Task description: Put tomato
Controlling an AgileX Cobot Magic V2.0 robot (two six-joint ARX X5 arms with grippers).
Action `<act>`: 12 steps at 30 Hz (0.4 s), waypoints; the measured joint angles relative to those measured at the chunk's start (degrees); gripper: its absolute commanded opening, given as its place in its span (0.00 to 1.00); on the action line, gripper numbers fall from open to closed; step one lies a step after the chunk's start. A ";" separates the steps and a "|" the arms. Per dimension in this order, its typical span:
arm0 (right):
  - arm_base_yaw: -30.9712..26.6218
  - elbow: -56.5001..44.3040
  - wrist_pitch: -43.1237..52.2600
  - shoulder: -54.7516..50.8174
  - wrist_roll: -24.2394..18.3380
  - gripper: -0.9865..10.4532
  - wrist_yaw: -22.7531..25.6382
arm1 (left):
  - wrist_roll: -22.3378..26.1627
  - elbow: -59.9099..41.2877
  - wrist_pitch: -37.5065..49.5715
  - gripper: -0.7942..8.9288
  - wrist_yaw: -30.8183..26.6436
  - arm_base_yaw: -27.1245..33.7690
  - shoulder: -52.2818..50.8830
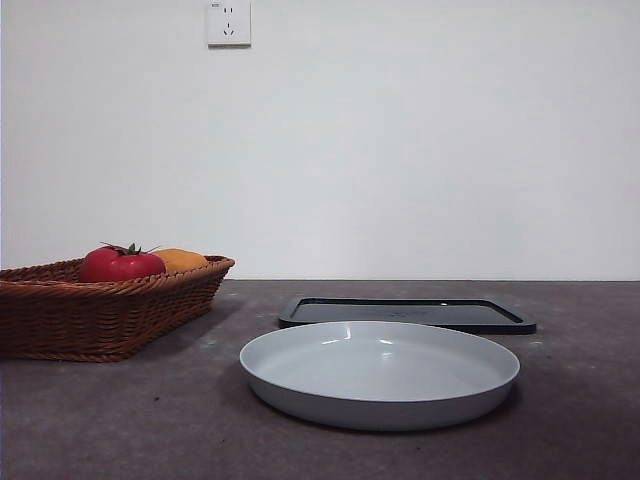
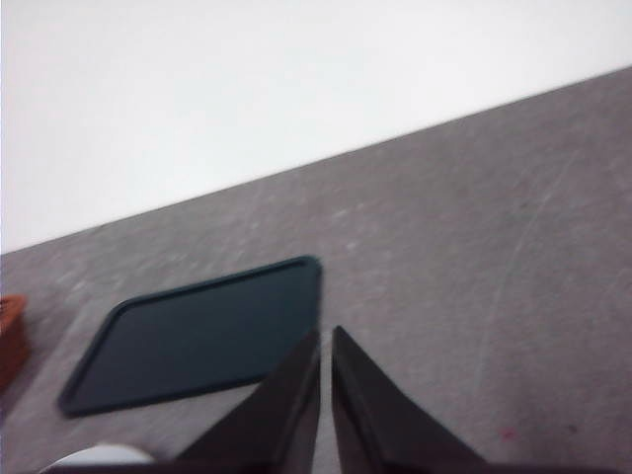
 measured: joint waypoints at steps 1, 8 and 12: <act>0.20 2.43 -1.31 2.16 0.07 0.10 -0.87 | -0.13 2.27 -0.85 0.10 0.00 -0.22 1.88; 1.97 13.77 -4.52 15.15 -0.02 0.10 -8.39 | -0.24 16.79 -5.99 0.10 4.61 -1.60 15.61; 3.96 19.76 -5.73 22.73 -1.38 0.10 -13.33 | -0.33 23.78 -8.98 0.10 10.19 -2.78 23.65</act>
